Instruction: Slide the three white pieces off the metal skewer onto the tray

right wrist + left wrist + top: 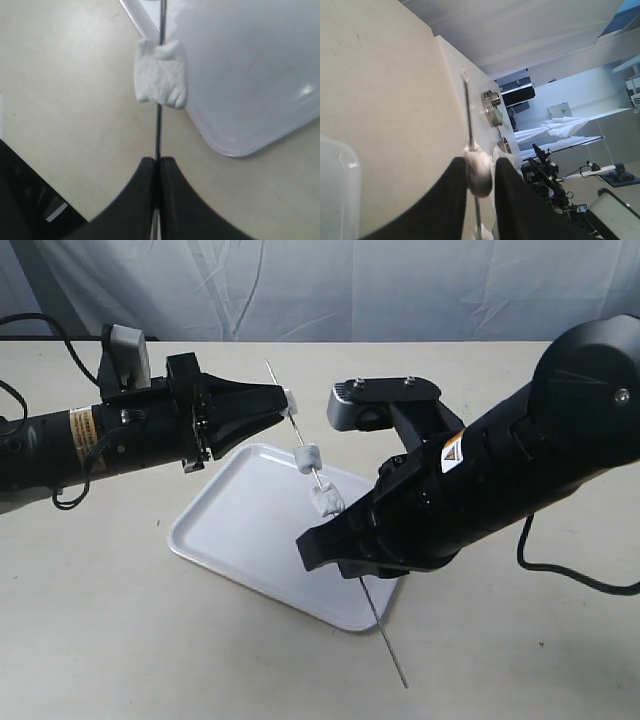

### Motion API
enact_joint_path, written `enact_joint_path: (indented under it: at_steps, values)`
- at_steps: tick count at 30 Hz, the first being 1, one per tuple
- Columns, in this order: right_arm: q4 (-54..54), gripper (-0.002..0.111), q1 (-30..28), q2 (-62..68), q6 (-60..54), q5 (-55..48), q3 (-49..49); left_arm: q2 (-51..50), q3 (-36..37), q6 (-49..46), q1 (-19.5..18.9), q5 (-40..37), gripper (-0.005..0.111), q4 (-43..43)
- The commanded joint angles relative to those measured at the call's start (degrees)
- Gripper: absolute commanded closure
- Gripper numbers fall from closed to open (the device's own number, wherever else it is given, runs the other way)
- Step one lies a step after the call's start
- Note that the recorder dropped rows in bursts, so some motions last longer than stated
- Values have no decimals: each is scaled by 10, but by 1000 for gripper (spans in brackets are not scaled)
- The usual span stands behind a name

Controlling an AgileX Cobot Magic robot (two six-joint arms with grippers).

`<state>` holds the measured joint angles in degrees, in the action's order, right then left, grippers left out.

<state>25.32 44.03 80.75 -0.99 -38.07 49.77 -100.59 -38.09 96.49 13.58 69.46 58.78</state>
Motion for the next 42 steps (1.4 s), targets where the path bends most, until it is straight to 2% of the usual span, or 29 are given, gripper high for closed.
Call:
enact_joint_path:
  at_steps: [1,6,21,29,35,38,42]
  values:
    - [2,109,1,1,-6,12,-3,-1,-2,-5,3,5,96,-6]
    - [2,109,1,1,-6,14,-3,-1,-2,-12,3,5,107,-3]
    - [6,109,1,1,-8,14,-34,-1,-2,-17,3,5,107,-32]
    - [11,109,52,1,-9,61,-97,-1,-2,-44,3,5,107,-92]
    - [19,109,63,1,-4,45,-107,-1,-2,-77,-1,5,107,-83]
    - [3,109,63,-3,-4,39,-107,-1,-2,-85,-9,-58,107,-30]
    - [-19,109,63,-20,21,39,-107,-1,-2,-79,-9,-233,107,85]
